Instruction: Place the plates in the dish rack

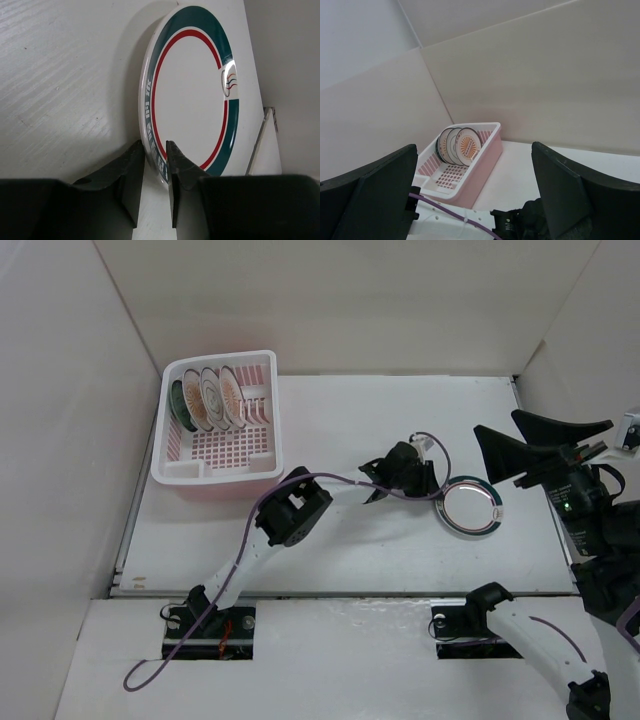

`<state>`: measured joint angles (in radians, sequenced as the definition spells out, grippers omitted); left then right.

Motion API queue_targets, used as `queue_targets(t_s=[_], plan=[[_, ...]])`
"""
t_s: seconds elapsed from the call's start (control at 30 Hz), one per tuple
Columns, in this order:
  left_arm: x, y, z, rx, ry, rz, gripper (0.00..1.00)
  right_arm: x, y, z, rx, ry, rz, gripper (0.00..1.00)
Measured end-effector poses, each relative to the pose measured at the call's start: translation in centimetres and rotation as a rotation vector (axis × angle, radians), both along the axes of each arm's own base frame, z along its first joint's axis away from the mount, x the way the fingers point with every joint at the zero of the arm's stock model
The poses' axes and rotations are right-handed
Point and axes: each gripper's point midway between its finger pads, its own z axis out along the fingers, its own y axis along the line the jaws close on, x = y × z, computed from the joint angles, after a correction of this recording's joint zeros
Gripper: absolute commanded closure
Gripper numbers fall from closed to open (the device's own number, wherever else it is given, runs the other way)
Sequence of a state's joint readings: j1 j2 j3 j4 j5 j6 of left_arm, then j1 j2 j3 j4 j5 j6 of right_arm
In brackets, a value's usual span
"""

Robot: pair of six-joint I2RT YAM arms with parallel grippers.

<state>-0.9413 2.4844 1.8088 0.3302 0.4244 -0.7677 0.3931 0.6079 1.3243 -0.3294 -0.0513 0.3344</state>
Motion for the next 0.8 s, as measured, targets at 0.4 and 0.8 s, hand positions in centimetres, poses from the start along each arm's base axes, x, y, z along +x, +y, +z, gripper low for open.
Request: queue_targets(t_s=[0.4,0.8], plan=[[0.0,-0.3,-0.1,-0.006,0.014,0.021,1.0,0.3,0.1,-0.5,-0.005,0.011,0.0,0.0],[1.5,3.1,5.4,0.131,-0.2,0.151,1.0,0.4,0.0,-0.5,-0.005,0.011,-0.007,0.0]])
